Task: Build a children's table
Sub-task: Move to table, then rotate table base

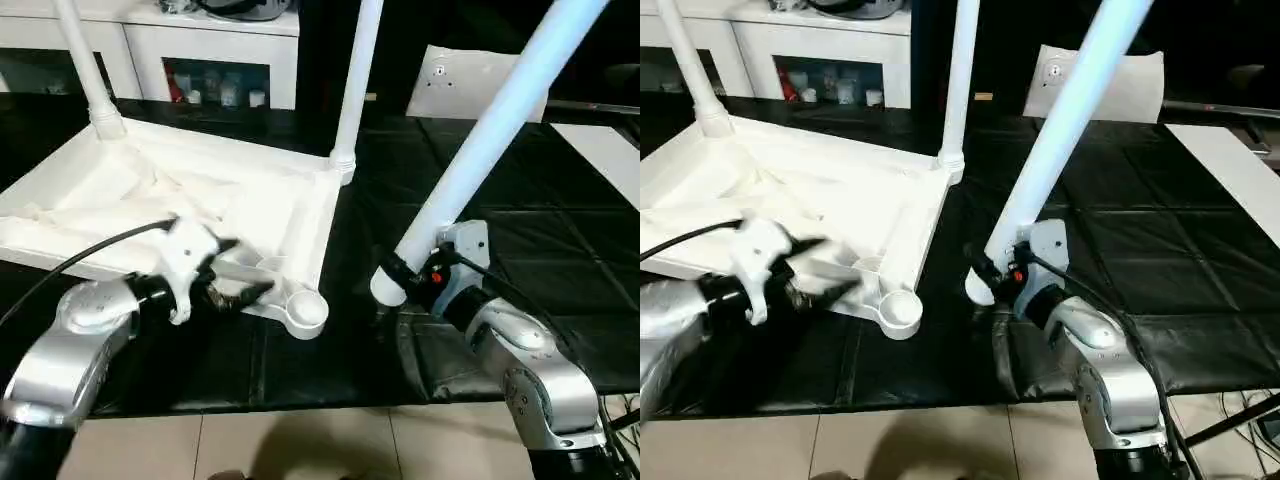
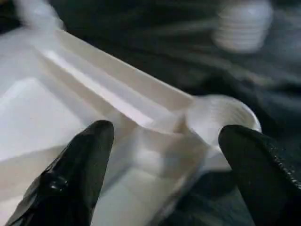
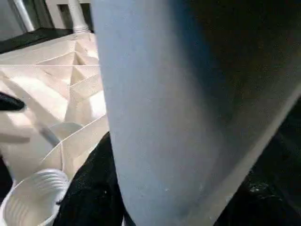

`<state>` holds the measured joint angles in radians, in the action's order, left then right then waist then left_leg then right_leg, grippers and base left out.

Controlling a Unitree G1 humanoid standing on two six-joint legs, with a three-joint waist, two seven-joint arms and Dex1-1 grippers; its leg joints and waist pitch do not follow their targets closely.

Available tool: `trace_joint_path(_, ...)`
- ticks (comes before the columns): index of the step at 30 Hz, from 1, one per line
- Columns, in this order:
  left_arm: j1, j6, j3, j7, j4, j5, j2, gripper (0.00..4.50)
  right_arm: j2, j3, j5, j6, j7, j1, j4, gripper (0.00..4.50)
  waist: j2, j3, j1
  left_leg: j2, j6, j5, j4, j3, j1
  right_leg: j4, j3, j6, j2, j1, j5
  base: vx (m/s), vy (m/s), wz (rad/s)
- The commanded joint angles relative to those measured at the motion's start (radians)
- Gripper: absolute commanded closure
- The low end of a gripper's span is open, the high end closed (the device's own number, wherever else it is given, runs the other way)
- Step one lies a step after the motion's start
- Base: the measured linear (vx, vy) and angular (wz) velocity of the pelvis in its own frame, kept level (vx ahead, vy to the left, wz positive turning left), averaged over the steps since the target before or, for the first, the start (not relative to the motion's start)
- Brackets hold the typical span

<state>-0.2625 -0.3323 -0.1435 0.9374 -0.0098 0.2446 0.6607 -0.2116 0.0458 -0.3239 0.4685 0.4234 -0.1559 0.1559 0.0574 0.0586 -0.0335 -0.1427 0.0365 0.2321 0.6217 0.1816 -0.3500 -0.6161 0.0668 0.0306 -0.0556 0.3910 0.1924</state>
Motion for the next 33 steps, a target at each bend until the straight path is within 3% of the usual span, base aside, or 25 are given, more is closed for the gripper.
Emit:
trace_joint_path(1, -0.046, 0.06, -0.06, 0.099, 0.074, -0.045, 0.029, 0.82, -0.026, -0.005, -0.021, 0.0, 0.035, -0.003, 0.015, 2.6, -0.022, -0.054, -0.002, -0.088, 0.026, 0.131, -0.096, -0.044, 0.008, 0.068, -0.074, 0.165, -0.104, -0.042, 0.168, 0.0, 0.0, 0.0)
trace_joint_path(2, -0.057, 0.069, -0.068, 0.112, 0.09, -0.051, 0.032, 0.87, -0.028, -0.003, -0.022, 0.001, 0.04, -0.001, 0.016, 2.6, -0.027, -0.056, -0.002, -0.089, 0.023, 0.122, -0.094, -0.041, 0.011, 0.063, -0.074, 0.172, -0.105, -0.042, 0.149, 0.0, 0.0, 0.0)
trace_joint_path(7, -0.179, 0.207, -0.159, 0.224, 0.267, -0.15, 0.047, 1.33, -0.056, 0.026, -0.023, 0.006, 0.095, 0.012, 0.021, 2.6, -0.026, -0.057, -0.004, -0.094, 0.024, 0.123, -0.094, -0.043, 0.011, 0.062, -0.072, 0.195, -0.109, -0.045, 0.133, 0.0, 0.0, 0.0)
trace_joint_path(9, -0.228, 0.256, -0.187, 0.267, 0.343, -0.181, 0.047, 1.42, -0.067, 0.039, -0.019, 0.009, 0.113, 0.017, 0.023, 2.6, -0.035, -0.058, -0.005, -0.093, 0.03, 0.131, -0.093, -0.043, 0.013, 0.062, -0.072, 0.198, -0.11, -0.046, 0.133, 0.0, 0.0, 0.0)
trace_joint_path(11, -0.253, 0.282, -0.198, 0.293, 0.386, -0.188, 0.044, 1.65, -0.07, 0.041, -0.02, 0.011, 0.118, 0.018, 0.023, 2.6, -0.029, -0.058, -0.004, -0.095, 0.032, 0.132, -0.094, -0.044, 0.011, 0.061, -0.072, 0.21, -0.112, -0.048, 0.12, 0.0, 0.0, 0.0)
trace_joint_path(15, -0.344, 0.367, -0.229, 0.35, 0.531, -0.227, 0.025, 1.98, -0.075, 0.038, -0.019, 0.009, 0.12, 0.021, 0.021, 2.6, -0.039, -0.059, -0.007, -0.093, 0.036, 0.137, -0.092, -0.042, 0.012, 0.062, -0.073, 0.22, -0.113, -0.048, 0.116, 0.0, 0.0, 0.0)
trace_joint_path(17, -0.36, 0.38, -0.233, 0.362, 0.557, -0.234, 0.02, 2.11, -0.076, 0.038, -0.017, 0.01, 0.121, 0.02, 0.021, 2.6, -0.036, -0.06, -0.008, -0.097, 0.04, 0.14, -0.092, -0.043, 0.011, 0.061, -0.073, 0.23, -0.117, -0.051, 0.113, 0.0, 0.0, 0.0)
trace_joint_path(25, -0.428, 0.449, -0.239, 0.411, 0.696, -0.256, -0.005, 2.86, -0.083, 0.043, -0.017, 0.002, 0.125, 0.031, 0.026, 2.6, -0.048, -0.06, -0.014, -0.098, 0.04, 0.146, -0.091, -0.043, 0.012, 0.06, -0.073, 0.248, -0.118, -0.051, 0.097, 0.0, 0.0, 0.0)
trace_joint_path(33, -0.452, 0.474, -0.244, 0.451, 0.753, -0.272, -0.017, 3.38, -0.086, 0.05, -0.021, 0.007, 0.137, 0.033, 0.03, 2.6, -0.048, -0.059, -0.016, -0.099, 0.035, 0.144, -0.091, -0.042, 0.012, 0.062, -0.073, 0.251, -0.12, -0.051, 0.105, 0.0, 0.0, 0.0)
